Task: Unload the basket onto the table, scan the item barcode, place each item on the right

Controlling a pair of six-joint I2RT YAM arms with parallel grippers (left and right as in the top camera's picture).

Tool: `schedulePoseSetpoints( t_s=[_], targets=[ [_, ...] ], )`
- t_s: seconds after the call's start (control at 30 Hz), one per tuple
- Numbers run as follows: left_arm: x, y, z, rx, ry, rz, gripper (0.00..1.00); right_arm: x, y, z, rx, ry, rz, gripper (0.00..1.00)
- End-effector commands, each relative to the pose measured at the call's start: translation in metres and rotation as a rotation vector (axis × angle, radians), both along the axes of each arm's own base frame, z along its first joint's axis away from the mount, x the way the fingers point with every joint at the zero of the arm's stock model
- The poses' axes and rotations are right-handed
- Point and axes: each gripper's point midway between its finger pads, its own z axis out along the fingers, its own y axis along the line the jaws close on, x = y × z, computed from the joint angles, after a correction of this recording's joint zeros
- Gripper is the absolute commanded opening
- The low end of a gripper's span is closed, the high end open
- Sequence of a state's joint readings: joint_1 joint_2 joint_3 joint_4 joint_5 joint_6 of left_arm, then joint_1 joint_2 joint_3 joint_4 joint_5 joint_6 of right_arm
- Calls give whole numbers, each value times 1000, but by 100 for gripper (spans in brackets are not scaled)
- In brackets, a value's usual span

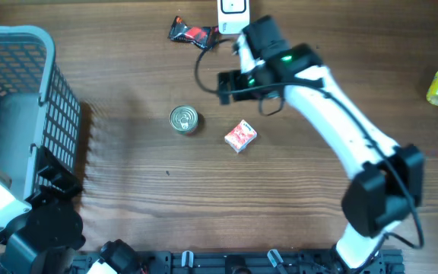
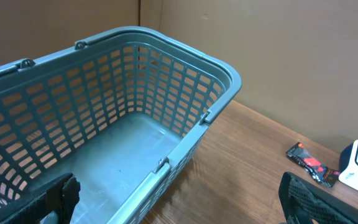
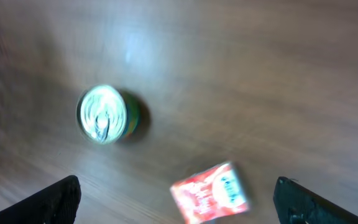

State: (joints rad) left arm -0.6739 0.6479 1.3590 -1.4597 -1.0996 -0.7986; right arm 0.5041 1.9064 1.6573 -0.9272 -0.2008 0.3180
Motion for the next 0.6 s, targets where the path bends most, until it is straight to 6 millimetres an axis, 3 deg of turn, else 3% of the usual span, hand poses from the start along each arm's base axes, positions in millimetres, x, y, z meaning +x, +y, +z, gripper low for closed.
schedulePoseSetpoints(
  t_s=[0.0, 0.13, 0.4, 0.47, 0.57],
  targets=[
    [-1, 1, 1, 1, 1, 5, 100, -20, 25, -49, -26, 169, -101, 100],
    [1, -4, -3, -19, 17, -23, 100, -36, 59, -74, 2, 243, -140, 100],
    [-2, -2, -7, 1, 45, -24, 100, -54, 131, -56, 155, 173, 16, 100],
    [-2, -2, -7, 2, 47, -24, 100, -51, 142, -52, 188, 161, -34, 100],
    [-2, -3, -8, -6, 49, -29, 100, -51, 140, -54, 212, 268, -295, 100]
  ],
)
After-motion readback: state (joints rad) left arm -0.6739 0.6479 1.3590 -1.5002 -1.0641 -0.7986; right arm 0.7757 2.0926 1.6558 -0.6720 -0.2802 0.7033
